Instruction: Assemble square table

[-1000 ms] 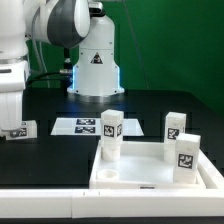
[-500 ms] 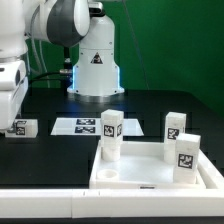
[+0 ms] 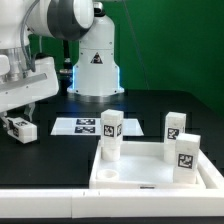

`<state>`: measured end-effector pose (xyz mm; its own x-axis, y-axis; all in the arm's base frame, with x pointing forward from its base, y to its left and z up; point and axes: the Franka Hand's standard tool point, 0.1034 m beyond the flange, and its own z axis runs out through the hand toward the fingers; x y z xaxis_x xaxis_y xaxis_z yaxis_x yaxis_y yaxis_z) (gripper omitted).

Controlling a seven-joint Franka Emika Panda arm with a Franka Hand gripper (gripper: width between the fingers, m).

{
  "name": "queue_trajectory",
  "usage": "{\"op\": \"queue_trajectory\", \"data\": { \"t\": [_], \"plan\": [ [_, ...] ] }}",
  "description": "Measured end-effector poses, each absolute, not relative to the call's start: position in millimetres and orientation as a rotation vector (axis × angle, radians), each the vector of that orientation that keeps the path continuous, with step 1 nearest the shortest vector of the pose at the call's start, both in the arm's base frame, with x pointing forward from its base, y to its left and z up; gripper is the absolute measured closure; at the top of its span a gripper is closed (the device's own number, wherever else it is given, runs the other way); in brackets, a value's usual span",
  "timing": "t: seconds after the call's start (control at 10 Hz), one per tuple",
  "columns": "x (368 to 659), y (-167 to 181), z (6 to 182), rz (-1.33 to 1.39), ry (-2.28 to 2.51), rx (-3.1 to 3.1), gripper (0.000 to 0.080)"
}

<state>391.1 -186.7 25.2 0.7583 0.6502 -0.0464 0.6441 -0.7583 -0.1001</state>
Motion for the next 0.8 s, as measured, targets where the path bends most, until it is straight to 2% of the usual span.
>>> {"op": "queue_trajectory", "data": {
  "t": [0.3,0.6,0.8],
  "plan": [
    [391,-185,24.7,0.132,-0.740,-2.979,0.0511],
    [389,-161,22.0,0.058,0.113,-3.116,0.0511],
    [388,-149,15.4,0.059,0.472,-3.069,0.0511]
  ]
}}
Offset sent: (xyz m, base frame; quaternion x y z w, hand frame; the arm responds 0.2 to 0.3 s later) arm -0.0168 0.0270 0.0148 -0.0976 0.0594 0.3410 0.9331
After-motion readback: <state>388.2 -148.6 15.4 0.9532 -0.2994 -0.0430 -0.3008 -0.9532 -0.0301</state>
